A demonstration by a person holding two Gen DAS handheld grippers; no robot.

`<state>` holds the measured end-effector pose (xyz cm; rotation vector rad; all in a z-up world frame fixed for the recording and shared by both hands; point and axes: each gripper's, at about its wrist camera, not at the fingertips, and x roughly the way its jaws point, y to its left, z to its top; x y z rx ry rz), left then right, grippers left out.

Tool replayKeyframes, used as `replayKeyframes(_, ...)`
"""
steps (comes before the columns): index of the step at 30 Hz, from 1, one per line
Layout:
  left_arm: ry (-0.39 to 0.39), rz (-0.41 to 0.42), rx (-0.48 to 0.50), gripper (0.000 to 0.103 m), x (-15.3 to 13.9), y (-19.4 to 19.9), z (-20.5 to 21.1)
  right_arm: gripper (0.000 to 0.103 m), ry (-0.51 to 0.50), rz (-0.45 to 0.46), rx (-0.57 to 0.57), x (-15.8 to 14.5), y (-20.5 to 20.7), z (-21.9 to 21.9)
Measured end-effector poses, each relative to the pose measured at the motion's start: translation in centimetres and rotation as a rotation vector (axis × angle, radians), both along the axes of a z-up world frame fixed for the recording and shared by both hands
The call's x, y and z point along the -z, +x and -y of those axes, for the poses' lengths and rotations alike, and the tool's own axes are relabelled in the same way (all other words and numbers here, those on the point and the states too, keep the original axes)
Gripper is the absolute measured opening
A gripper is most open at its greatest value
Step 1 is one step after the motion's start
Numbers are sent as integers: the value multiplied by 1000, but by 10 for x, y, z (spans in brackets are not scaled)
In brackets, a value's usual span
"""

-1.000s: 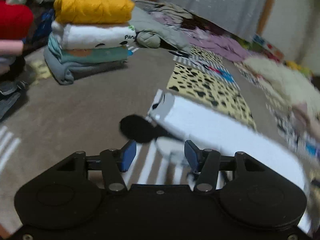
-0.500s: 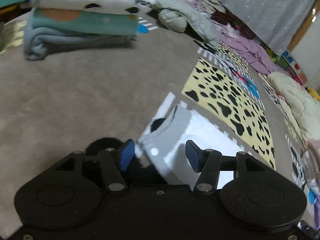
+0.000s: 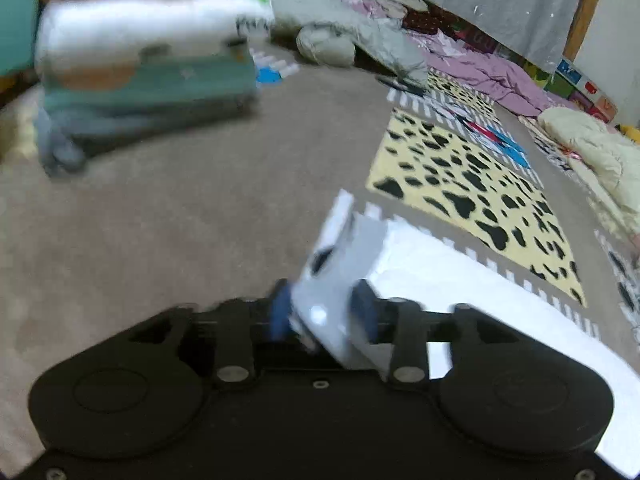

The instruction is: Fold clothes

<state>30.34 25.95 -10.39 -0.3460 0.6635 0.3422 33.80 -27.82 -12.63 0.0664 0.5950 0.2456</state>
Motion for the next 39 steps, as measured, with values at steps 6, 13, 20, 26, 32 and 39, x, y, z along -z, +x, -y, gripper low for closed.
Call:
replayKeyframes(6, 38, 107, 153, 43, -27, -6, 27, 44, 89, 129, -141, -19, -24, -2)
replayKeyframes(13, 57, -27, 169, 44, 18, 20, 39, 38, -91, -37, -324, 14, -20, -52)
replayKeyframes(20, 12, -52, 66, 46, 6, -21, -2, 37, 73, -33, -258, 9, -30, -7)
replayKeyframes(26, 64, -62, 67, 46, -6, -82, -14, 40, -44, 78, -188, -2, -68, 8)
replayKeyframes(32, 155, -30, 129, 52, -10, -138, -8, 42, -174, 194, -215, -10, -124, 11)
replayKeyframes(39, 245, 26, 194, 61, -15, -207, 9, 52, -313, 249, -330, -11, -198, -7)
